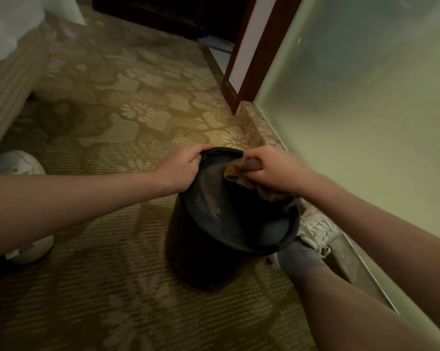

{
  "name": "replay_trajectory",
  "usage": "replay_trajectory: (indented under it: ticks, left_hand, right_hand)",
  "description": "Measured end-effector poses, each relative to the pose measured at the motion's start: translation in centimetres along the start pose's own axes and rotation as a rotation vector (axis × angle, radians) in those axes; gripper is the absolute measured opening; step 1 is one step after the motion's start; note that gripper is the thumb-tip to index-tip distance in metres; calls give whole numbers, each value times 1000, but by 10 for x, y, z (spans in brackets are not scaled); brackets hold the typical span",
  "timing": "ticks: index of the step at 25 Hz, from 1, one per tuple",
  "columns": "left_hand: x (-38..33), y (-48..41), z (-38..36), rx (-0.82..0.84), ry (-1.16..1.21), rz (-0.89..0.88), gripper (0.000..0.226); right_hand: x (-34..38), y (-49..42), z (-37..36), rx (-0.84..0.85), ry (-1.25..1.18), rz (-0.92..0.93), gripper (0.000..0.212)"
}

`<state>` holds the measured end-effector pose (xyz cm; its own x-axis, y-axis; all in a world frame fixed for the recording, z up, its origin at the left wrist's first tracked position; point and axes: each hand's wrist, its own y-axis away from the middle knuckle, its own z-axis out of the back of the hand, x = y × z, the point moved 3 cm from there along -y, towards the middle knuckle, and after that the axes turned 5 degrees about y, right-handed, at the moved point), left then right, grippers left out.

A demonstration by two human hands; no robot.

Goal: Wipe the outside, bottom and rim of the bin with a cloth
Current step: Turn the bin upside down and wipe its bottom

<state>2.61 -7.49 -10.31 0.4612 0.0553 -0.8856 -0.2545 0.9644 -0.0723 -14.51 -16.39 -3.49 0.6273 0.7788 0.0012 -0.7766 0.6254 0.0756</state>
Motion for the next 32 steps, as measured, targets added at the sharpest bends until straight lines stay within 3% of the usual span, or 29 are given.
replay_trajectory:
  ticks: [3,6,10,13,15,20,22,24,26,29,32]
  left_hand:
    - [-2,2,0,-15,-4,9,42]
    - [2,0,-1,-14,6,61,42]
    - [6,-5,-3,-2,128,82,39]
    - [9,-6,0,-3,180,70,36]
    - [9,-4,2,35,209,70,34]
    - [1,0,6,104,279,118,32]
    - [-1,-2,8,119,313,166,34]
    - [0,-2,10,125,352,202,35]
    - [2,-2,10,133,391,222,35]
    - [3,-2,11,127,428,244,29]
    - [4,-2,17,207,462,275,25]
  right_hand:
    - [-3,39,13,304,156,-8,20]
    - [2,54,13,329,181,24,20]
    - [25,-2,16,95,259,51,6]
    - [36,-35,2,-126,111,74,9]
    - [34,-28,-2,-144,27,103,2]
    - [18,35,18,334,183,35,13]
    - [15,52,18,405,178,23,19]
    - [16,45,18,316,170,52,18]
    - [26,18,14,124,155,81,7]
    - [44,-22,-9,-174,-9,74,9]
    - [46,-27,-14,-254,-109,123,7]
